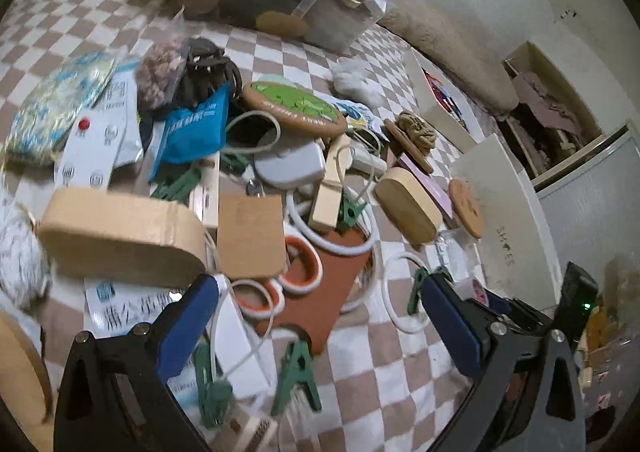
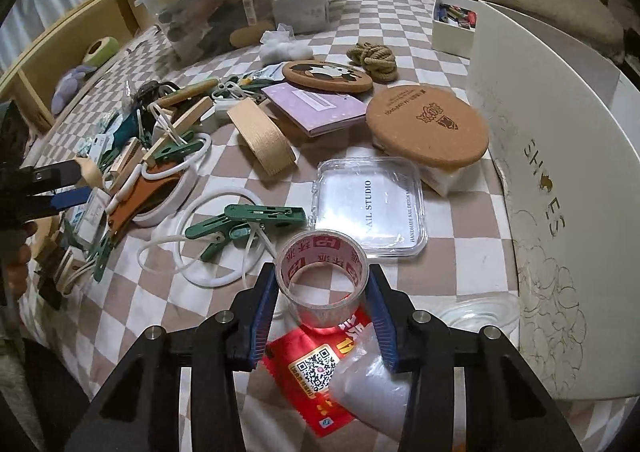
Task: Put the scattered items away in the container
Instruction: 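Lower the right tool onto the clear packing tape roll while the left tool approaches the wooden oval box, then close the right tool on the tape roll while the left tool grips the wooden oval box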
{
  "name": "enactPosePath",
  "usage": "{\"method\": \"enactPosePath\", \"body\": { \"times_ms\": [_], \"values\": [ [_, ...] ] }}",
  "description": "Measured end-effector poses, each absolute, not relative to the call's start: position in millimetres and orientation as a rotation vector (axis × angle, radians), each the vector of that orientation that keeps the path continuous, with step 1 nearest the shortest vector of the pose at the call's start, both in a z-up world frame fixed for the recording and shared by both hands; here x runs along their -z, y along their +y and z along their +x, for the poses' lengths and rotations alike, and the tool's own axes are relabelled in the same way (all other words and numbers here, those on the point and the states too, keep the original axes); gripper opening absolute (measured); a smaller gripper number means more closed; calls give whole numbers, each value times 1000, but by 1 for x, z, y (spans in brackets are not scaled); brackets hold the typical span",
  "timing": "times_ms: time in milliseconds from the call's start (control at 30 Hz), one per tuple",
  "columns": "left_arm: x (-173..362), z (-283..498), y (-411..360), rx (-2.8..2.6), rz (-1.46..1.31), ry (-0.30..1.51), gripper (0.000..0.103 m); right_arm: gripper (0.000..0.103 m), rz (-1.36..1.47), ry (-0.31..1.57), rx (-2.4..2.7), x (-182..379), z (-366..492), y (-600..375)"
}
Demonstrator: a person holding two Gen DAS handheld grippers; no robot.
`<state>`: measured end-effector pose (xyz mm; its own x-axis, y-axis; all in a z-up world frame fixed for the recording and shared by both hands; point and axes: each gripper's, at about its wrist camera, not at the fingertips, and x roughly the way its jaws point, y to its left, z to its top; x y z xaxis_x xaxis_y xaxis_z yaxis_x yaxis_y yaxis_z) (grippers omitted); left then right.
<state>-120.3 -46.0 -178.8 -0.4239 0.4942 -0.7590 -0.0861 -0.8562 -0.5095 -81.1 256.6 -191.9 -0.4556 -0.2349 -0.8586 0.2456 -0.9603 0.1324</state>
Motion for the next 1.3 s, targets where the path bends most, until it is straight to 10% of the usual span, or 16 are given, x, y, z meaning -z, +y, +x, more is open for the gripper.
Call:
{"method": "enactPosePath", "body": {
  "times_ms": [1300],
  "values": [
    [192,-127,-85,-2722,-1603,-152,102,45,1463,-2,2440,194,-81,257]
  ]
}}
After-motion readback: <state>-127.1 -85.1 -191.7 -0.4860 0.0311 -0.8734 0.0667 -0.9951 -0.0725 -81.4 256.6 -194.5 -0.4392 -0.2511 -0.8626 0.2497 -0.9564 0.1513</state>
